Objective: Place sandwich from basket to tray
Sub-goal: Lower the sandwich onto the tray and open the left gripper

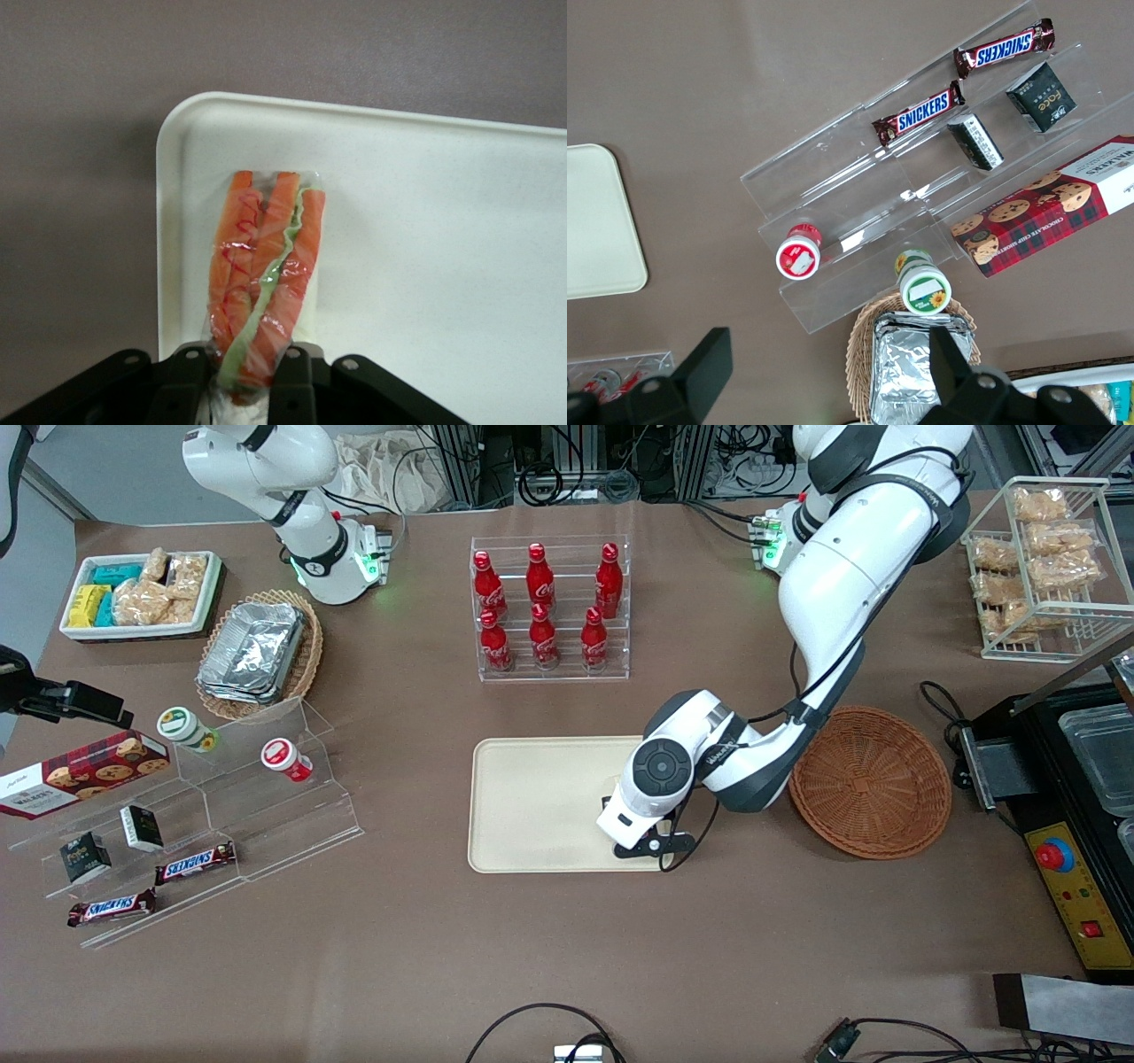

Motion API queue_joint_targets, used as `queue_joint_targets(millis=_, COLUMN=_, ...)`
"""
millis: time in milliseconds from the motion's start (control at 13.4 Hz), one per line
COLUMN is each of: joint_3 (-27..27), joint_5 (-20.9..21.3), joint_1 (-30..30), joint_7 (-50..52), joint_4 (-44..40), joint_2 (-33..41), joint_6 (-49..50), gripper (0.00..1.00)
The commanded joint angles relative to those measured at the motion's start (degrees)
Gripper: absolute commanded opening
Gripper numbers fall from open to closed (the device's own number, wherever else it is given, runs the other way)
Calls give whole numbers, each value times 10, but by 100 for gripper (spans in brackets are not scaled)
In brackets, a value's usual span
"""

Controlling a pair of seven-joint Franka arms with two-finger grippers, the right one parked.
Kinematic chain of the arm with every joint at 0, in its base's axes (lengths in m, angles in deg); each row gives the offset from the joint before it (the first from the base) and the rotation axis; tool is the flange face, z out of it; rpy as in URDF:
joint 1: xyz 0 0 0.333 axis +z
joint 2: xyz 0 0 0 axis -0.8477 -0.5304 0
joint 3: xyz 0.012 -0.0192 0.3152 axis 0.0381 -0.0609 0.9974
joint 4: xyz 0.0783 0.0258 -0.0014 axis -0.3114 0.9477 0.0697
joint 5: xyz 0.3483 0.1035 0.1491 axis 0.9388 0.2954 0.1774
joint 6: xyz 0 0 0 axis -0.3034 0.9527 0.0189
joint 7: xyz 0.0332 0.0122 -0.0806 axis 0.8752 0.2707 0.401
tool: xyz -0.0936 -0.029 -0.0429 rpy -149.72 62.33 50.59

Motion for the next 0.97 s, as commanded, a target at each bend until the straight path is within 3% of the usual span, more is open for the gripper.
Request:
queue_joint_targets(millis=0, joint_3=0, joint_5=12, joint_1=-4, joint_7=1, joint_4=-7, joint_2=6, joint_6=7, gripper=100)
queue_joint_targets(millis=523, joint_3=-2, joint_5=3, joint_1=39, joint_7=4, joint_4=1, joint_2=114, joint_6=146, gripper=100)
queue_joint_targets(millis=897, joint_3=-27, joint_5=3, joint_1=151, joint_7=-2, joint_4=161, joint_2=249, joint_6=91, gripper=100)
